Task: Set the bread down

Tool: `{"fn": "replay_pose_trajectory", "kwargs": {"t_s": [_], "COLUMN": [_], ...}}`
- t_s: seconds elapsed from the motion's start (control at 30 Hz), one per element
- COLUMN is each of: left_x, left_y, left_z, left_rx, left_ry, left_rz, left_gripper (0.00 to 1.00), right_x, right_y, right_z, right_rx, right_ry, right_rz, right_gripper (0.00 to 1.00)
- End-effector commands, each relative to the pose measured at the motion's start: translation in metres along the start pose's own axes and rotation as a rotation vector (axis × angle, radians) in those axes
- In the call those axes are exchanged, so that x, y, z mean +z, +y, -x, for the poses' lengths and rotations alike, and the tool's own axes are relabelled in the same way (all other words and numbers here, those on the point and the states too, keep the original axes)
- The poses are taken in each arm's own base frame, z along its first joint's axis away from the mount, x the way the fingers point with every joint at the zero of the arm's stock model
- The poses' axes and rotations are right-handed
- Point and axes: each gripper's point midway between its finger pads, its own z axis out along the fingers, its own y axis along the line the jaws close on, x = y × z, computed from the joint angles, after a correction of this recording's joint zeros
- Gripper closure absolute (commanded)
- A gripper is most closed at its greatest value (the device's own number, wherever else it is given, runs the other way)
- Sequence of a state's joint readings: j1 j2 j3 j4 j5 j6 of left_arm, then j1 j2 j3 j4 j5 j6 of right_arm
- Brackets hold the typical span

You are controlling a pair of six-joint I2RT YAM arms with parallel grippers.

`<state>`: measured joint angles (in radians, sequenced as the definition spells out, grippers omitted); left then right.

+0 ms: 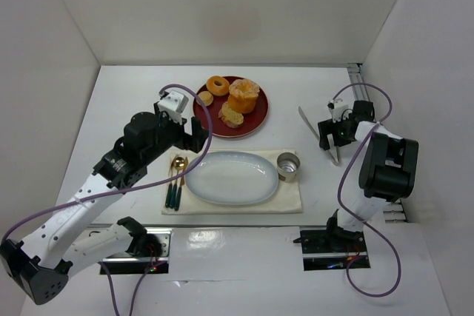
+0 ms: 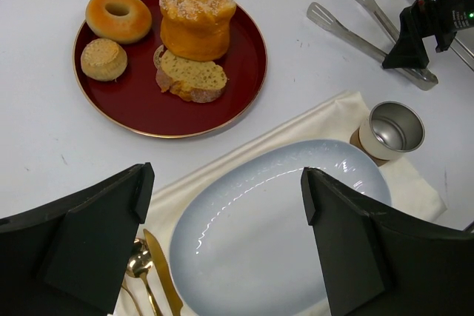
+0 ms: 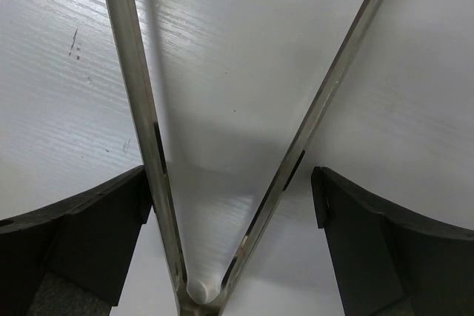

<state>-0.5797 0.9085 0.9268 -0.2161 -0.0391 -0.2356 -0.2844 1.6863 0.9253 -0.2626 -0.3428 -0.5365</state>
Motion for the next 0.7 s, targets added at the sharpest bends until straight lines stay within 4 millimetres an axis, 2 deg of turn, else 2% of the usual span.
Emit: {"fn": "replay_pose_trajectory", "kwargs": {"t_s": [0.0, 0.17, 0.3, 0.43, 0.47, 0.57, 0.67], "left_x": [-0.005, -0.005, -0.005, -0.005, -0.005, -0.005, -0.007], "left_y": [-0.007, -0.007, -0.007, -0.007, -0.007, -0.005, -0.005], "left_z": [0.017, 0.017, 0.017, 0.017, 0.017, 0.017, 0.02], "left_rx": [0.006, 0.006, 0.006, 0.006, 0.006, 0.006, 0.006], "left_ry": [-0.068, -0.068, -0.068, -0.068, -0.068, -0.07, -0.079], "left_rz": [-0.03, -0.03, -0.03, -0.03, -0.03, -0.021, -0.023], "left_gripper": [0.0, 0.0, 0.0, 0.0, 0.0, 0.0, 0.0], "right_x": [0.001, 0.006, 0.005, 0.007, 0.006, 0.007, 0.002], "right_y": [-0.014, -0.011, -0.012, -0.009, -0.01, -0.011, -0.012], "right_z": [0.02, 0.005, 0.002, -0.005, -0.003, -0.007, 0.0], "right_rx": [-0.029, -0.049, -0.065, -0.055, -0.065, -0.062, -0.069], "right_ry": [-0.052, -0.017, -0.003, 0.022, 0.022, 0.035, 0.016], "right_rz": [-0.033, -0.024, -0.027, -0.013, -0.012, -0.017, -0.028], "right_gripper": [0.01, 0.03, 0.04, 0.18, 0.25, 0.35, 0.4]}}
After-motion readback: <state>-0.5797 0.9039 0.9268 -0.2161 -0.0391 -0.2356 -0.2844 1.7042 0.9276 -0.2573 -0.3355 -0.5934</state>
